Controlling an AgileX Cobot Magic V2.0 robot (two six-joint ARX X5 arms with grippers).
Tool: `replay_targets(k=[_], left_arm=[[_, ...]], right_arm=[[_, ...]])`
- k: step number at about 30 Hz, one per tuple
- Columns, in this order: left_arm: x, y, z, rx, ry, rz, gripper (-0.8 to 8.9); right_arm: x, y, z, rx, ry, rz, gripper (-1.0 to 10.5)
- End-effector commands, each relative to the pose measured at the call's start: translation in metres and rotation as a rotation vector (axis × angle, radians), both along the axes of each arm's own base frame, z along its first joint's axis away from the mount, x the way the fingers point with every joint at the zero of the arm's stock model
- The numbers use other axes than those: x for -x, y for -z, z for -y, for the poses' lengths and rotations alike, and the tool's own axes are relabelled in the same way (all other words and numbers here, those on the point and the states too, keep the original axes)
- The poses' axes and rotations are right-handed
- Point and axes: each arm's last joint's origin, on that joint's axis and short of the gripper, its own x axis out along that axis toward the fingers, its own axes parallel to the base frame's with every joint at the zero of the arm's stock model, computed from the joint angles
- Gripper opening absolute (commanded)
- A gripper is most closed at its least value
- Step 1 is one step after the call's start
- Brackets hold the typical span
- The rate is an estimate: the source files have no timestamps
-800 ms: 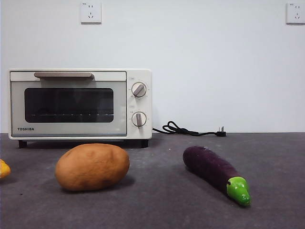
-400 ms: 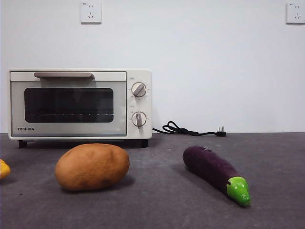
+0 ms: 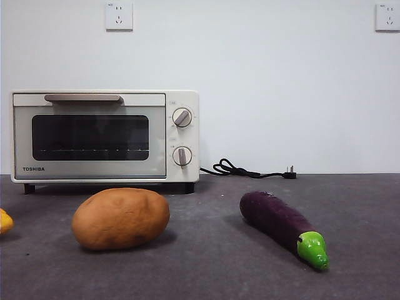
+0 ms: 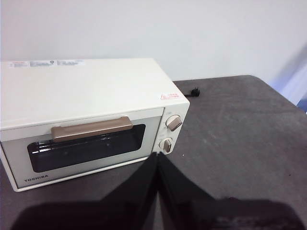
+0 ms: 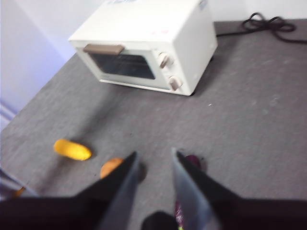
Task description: Take the eggplant from the table,put the eggplant in the oven
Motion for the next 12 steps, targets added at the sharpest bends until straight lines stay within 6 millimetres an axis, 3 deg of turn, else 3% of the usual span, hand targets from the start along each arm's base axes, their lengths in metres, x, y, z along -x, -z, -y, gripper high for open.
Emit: replay_targets(k=[1, 12], left_arm=[[-0.005, 0.001, 0.000, -0.037, 0.020, 0.008, -0.04], [-0.039, 0.011, -0.001, -0.038, 0.022, -0.034, -0.04]], right_arm=[[-0.002, 0.001, -0.003, 0.001, -0.027, -0.024, 3.5], [-0.012, 0.017, -0.017, 0.034, -0.121, -0.195, 5.7]])
